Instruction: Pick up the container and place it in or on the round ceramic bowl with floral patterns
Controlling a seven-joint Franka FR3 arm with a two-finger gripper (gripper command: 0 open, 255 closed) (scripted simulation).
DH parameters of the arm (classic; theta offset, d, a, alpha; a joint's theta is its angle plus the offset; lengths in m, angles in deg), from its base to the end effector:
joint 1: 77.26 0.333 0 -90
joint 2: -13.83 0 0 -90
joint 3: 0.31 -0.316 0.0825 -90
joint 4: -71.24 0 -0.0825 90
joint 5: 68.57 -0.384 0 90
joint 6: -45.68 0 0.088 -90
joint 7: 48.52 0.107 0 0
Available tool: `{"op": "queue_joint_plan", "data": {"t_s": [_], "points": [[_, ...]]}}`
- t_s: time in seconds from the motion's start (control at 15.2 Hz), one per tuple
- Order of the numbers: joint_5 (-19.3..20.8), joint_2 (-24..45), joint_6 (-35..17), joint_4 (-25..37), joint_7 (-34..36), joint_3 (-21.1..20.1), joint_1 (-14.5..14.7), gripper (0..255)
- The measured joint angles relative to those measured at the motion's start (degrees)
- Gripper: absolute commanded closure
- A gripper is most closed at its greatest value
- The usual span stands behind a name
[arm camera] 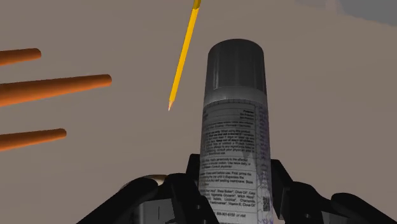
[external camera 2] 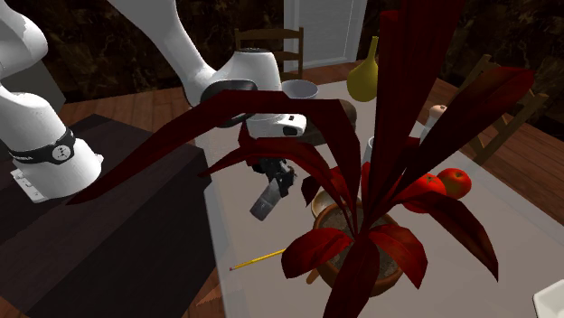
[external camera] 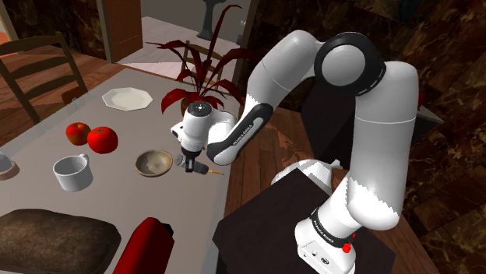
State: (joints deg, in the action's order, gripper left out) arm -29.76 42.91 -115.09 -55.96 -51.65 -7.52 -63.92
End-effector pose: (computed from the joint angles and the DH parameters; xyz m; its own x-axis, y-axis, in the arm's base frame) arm 0.4973 0.2213 0.1507 0.5156 0.8565 0.0219 0.8357 -0.5084 0.2075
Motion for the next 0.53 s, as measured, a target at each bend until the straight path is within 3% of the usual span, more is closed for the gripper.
{"op": "queue_joint_plan", "data": {"t_s": [0.53], "points": [[-5.92,12.09,11.02,22.41,-6.17,-3.68,0.45,255]]}}
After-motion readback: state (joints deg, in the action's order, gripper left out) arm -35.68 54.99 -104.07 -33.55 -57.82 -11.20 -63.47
